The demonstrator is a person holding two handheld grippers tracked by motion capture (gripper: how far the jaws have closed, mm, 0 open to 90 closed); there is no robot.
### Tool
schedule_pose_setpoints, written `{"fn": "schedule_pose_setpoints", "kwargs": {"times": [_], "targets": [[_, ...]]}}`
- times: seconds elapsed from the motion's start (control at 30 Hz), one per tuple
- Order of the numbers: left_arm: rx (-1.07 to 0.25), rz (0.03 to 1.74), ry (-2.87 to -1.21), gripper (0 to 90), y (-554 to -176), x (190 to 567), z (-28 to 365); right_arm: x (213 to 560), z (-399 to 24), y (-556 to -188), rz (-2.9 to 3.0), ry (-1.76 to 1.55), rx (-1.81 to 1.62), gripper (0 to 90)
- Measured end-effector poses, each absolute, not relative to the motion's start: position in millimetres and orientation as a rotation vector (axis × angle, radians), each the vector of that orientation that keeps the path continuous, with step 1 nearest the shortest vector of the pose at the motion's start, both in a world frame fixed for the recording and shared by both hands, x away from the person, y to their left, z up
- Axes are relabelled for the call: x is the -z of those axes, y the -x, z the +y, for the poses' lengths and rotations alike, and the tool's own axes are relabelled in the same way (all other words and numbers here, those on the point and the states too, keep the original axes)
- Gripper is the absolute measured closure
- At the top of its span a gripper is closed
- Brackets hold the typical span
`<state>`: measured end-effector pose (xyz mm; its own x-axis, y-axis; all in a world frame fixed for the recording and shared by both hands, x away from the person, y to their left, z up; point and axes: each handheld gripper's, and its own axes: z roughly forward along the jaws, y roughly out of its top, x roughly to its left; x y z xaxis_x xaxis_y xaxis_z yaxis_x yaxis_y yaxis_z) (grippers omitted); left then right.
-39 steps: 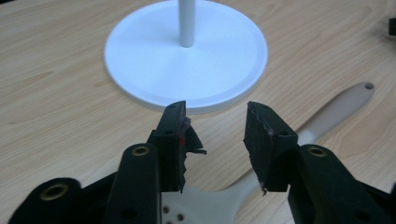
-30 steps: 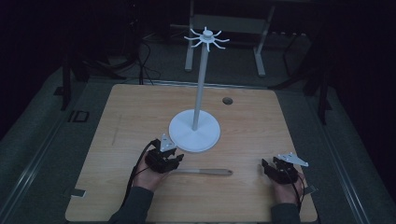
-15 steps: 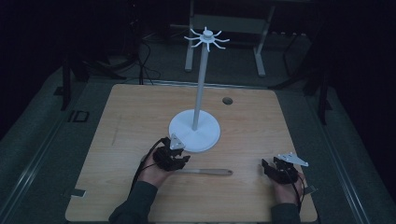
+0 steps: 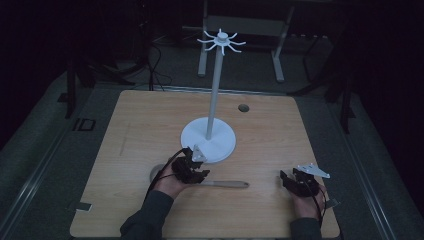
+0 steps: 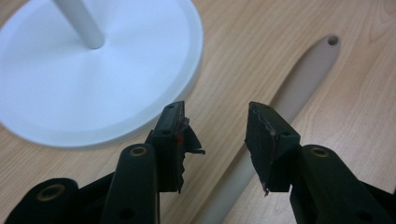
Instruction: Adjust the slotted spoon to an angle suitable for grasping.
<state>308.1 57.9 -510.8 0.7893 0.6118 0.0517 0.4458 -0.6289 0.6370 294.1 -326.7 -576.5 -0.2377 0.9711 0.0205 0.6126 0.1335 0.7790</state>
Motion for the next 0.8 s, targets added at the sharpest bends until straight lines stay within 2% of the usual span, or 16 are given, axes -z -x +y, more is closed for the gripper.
{"fn": "schedule_pose_setpoints", "kwargs": {"times": [0.8], "targets": [[-0.216, 0.621, -2.568, 58.7, -308, 541, 26, 577, -327, -294, 1.914, -1.523, -0.934, 44.4]]}}
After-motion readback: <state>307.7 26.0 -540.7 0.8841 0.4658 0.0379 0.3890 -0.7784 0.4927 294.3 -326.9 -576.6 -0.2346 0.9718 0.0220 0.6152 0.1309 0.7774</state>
